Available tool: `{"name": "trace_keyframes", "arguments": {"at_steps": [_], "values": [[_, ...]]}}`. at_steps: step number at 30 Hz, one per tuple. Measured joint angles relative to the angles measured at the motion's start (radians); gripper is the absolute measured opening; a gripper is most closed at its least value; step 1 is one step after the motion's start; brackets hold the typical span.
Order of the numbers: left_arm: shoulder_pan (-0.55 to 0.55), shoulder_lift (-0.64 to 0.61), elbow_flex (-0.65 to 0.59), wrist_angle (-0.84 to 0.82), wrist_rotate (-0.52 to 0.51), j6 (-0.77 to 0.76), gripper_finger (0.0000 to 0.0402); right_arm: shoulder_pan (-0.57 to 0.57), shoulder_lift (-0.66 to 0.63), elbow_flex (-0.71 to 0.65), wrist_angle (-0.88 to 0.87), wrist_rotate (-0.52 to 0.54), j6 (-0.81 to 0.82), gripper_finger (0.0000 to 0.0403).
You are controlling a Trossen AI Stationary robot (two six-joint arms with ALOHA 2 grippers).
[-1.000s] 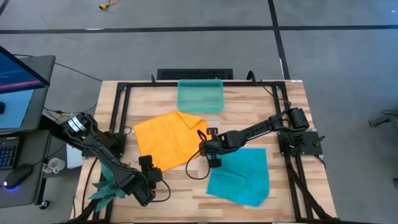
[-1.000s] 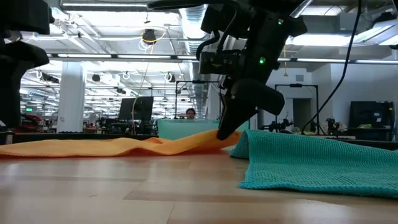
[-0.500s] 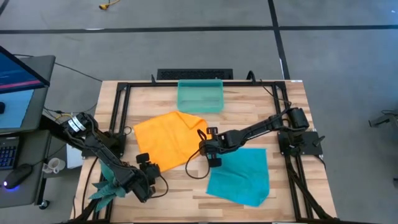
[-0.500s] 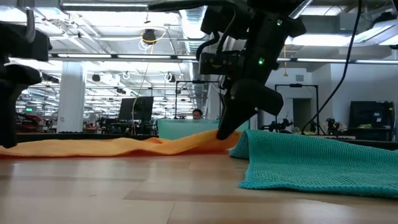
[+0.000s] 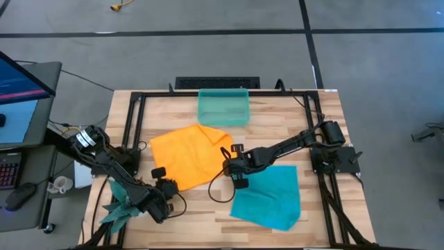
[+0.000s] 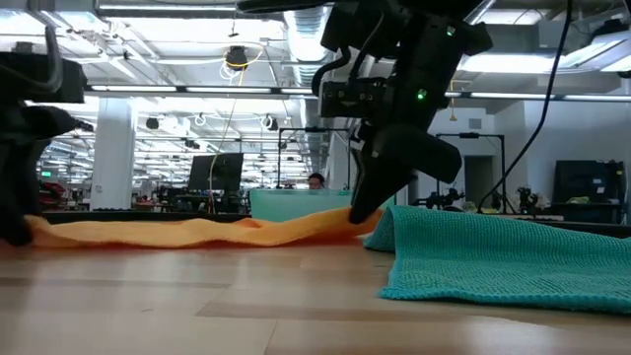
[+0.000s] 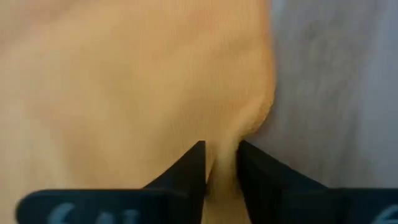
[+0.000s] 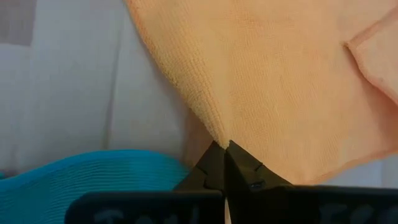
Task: Roll microfiber towels into tight, uniform cylinder then place into a basket
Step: Roll the yellow microfiber cloth on the table
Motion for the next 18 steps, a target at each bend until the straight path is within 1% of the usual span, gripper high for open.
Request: {"name": "trace_keyframes", "arguments": {"at_steps": [4,6,9,13,16,18], "values": [[-0.001,0.0,0.002,0.01,-0.035,0.034,0.0016,0.011,0.0,0.0,-0.014,0.0,0.0,0.0011],[-0.001,0.0,0.002,0.024,-0.055,0.046,0.0005,0.018,0.0,0.004,-0.047,0.0,0.002,0.0013],[-0.001,0.0,0.002,0.043,-0.09,0.047,0.0007,0.031,0.001,0.034,-0.134,0.016,0.046,0.0015],[-0.002,0.0,0.036,0.028,-0.113,0.093,0.0007,0.054,0.0,0.079,-0.232,0.094,0.096,0.0012],[-0.002,0.0,0.093,-0.024,-0.148,0.15,0.0003,0.076,0.0,0.108,-0.263,0.125,0.105,0.0011],[-0.002,0.0,0.146,-0.102,-0.177,0.171,0.0003,0.092,0.0,0.125,-0.286,0.147,0.105,0.0012]]}}
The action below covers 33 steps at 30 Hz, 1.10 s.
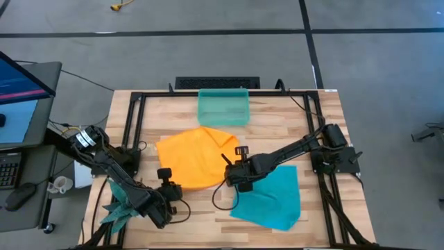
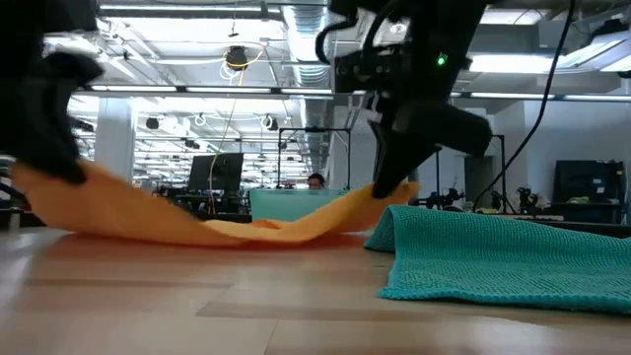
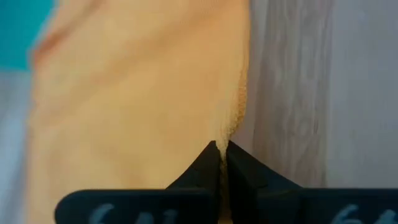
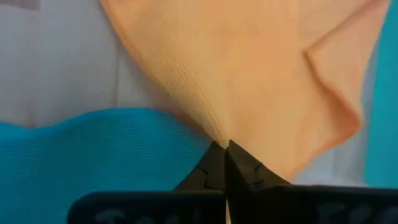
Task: Roll microfiber towels into tight, uniform cylinder then place into a basket
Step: Roll the yellow microfiber cloth on the table
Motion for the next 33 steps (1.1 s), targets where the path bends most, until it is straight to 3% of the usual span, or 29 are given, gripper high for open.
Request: {"name": "trace_keyframes", "arguments": {"at_steps": [15,22,28,33], "values": [[0.0,-0.001,0.446,-0.759,-0.168,-0.028,0.0002,0.138,0.0,0.221,-0.326,0.414,0.001,0.0015],[0.012,-0.027,0.594,-0.77,-0.269,0.134,0.0001,0.114,-0.082,0.327,-0.512,0.482,0.028,0.0005],[0.037,-0.045,0.694,-0.77,-0.438,0.297,0.0001,0.065,-0.221,0.328,-0.504,0.483,0.045,0.0013],[0.104,-0.068,0.748,-0.769,-0.512,0.382,0.0001,0.033,-0.321,0.328,-0.487,0.489,0.052,0.001]]}}
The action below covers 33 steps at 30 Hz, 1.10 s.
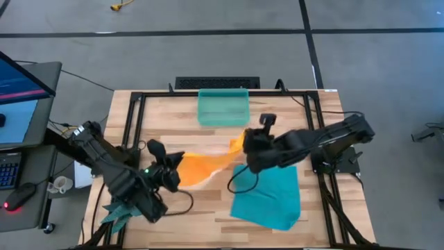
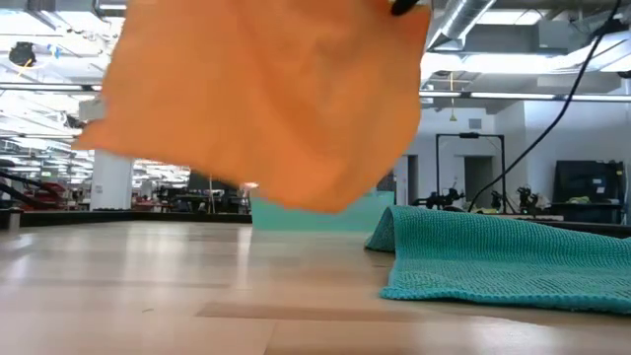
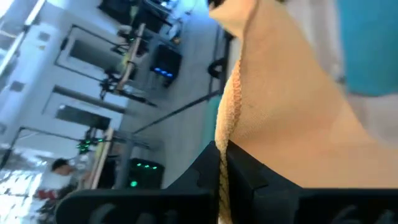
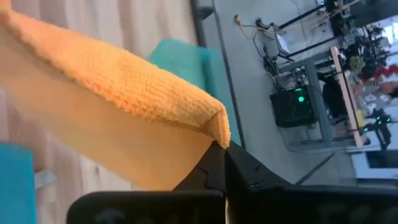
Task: Roll microfiber towels into tight, uniform cylinder then place into a basket
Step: Roll the yellow microfiber cloth on the table
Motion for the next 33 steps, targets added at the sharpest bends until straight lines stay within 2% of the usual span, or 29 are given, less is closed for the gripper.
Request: {"name": "trace_keyframes", "arguments": {"at_steps": [4,7,9,12,18,22,29,33], "values": [[0.102,-0.032,0.011,0.0,0.006,0.004,0.0001,-0.045,-0.057,0.0,0.033,-0.052,0.13,0.0006],[0.21,-0.06,0.011,-0.001,0.087,-0.06,0.0001,-0.083,-0.065,0.0,0.033,-0.202,0.222,0.0014],[0.285,-0.074,0.011,-0.001,0.155,-0.106,0.0001,-0.095,-0.056,0.0,0.021,-0.24,0.226,0.0018],[0.373,-0.088,0.011,-0.001,0.2,-0.092,0.0001,-0.107,-0.05,-0.001,0.001,-0.187,0.243,0.0017],[0.458,-0.087,0.011,-0.001,0.226,0.112,0.0001,-0.147,-0.035,-0.002,0.001,-0.167,0.236,0.0006],[0.499,-0.087,0.011,0.0,0.297,0.218,0.0001,-0.178,-0.037,-0.017,0.023,-0.146,0.165,0.0017],[0.546,-0.087,0.011,0.0,0.363,0.281,0.0001,-0.194,-0.035,-0.118,0.05,-0.106,0.121,0.0005],[0.57,-0.087,0.009,0.0,0.406,0.3,0.0001,-0.18,-0.035,-0.167,0.07,-0.082,0.101,0.0013]]}}
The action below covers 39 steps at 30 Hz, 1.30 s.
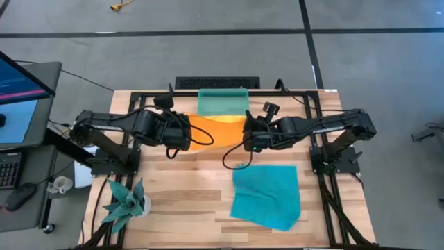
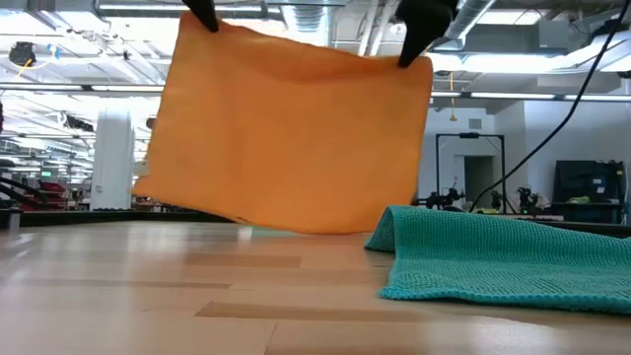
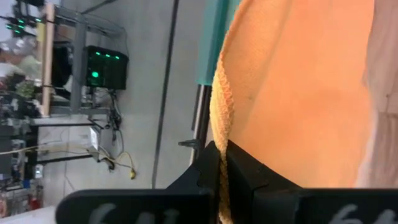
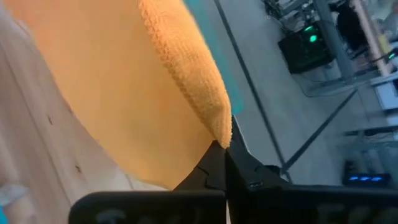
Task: Roll microfiber towels into tight, uniform cylinder then place into a basket
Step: Roll the yellow microfiber cloth on the table
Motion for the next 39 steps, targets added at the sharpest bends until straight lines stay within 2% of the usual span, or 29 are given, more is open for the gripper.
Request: {"name": "trace_keyframes", "arguments": {"at_steps": [3,6,11,14,17,20,23,26,33,39], "values": [[0.027,0.0,-0.01,0.0,0.002,0.02,0.0001,0.005,0.0,-0.015,0.029,0.002,-0.026,0.0016],[0.071,0.001,-0.024,-0.001,-0.006,0.041,0.0001,-0.003,0.0,-0.015,0.061,0.059,-0.046,0.0008],[0.157,0.001,-0.036,0.008,-0.133,0.065,0.0001,-0.028,0.0,-0.015,0.14,0.151,-0.124,0.001],[0.206,0.001,-0.036,0.021,-0.163,0.092,0.0001,-0.045,0.0,-0.015,0.175,0.165,-0.164,0.0017],[0.241,0.001,-0.036,0.02,-0.119,0.081,0.0001,-0.058,0.0,-0.015,0.202,0.178,-0.185,0.0013],[0.247,0.001,-0.043,0.014,0.031,0.044,0.0001,-0.045,0.0,-0.015,0.199,0.146,-0.173,0.0005],[0.219,0.001,-0.067,-0.002,0.159,-0.025,0.0001,-0.008,0.0,-0.015,0.186,0.048,-0.122,0.0008],[0.164,0.001,-0.124,0.001,0.228,-0.096,0.0001,0.043,0.003,-0.015,0.163,-0.023,-0.05,0.0014],[-0.013,0.006,-0.337,0.021,0.279,-0.317,0.0001,0.173,0.083,-0.014,0.099,-0.124,0.132,0.0005],[-0.151,0.005,-0.504,0.079,0.274,-0.485,0.0001,0.264,0.214,-0.015,0.089,-0.131,0.194,0.0014]]}}
